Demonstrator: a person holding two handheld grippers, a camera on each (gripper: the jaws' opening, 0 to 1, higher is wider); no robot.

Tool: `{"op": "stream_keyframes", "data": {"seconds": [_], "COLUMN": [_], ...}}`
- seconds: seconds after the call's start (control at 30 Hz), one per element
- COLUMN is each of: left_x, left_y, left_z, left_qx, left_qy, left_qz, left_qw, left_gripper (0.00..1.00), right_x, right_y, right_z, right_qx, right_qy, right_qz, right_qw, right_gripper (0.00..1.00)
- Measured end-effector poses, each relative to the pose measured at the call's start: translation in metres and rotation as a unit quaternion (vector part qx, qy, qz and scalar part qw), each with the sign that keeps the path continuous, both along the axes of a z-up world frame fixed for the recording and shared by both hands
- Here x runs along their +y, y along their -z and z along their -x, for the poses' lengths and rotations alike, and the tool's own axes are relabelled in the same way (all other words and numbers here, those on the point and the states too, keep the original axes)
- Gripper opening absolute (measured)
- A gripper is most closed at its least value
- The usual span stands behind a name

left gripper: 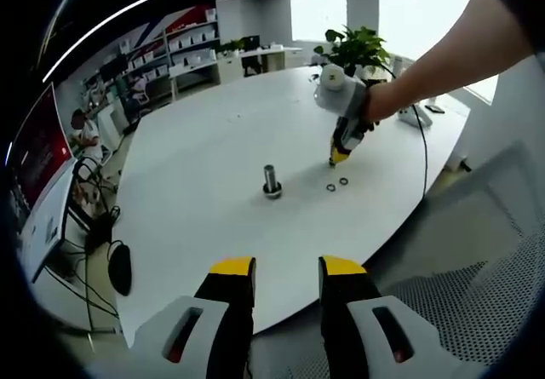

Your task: Place the washer onto the threaded stud by aligning its center hole with the stud, sliding it down to the base, and recovering from edge contact or off-axis alignment until the washer reaches the visible bottom stop.

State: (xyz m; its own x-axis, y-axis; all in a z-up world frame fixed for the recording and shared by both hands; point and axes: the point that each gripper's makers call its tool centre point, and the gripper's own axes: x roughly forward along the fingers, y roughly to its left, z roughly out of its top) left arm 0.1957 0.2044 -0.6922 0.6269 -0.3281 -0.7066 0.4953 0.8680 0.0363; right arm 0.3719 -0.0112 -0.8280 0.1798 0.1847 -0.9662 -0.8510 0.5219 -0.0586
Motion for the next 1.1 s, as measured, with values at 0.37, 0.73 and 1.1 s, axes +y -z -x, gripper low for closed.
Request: {"op": "stream_keyframes", "data": {"seconds": [0.37, 0.73, 1.1], "left_x": [0.001, 0.002, 0.000], "left_y": [0.000, -0.001, -0.002], "left_z": [0.000, -0.001, -0.001], "left_qx": [0.000, -0.003, -0.006], "left_qy": [-0.001, -0.004, 0.002], "left_qz": [-0.002, -0.001, 0.000], "left_qw": [1.0000, 1.0000, 1.0000], "left_gripper": [0.28, 0.27, 0.27], "right_x": [-0.001, -0.003, -0.011], "right_y": [0.004, 0.002, -0.003], "right_z": [0.000, 0.001, 0.011], "right_qx": [0.004, -0.002, -0.003], "right_qy": [0.007, 0.003, 0.016], "right_qz": [-0.002, 0.001, 0.004], "right_qw": [1.0000, 1.0000, 0.9999], "right_gripper": [0.15, 0.17, 0.19]}}
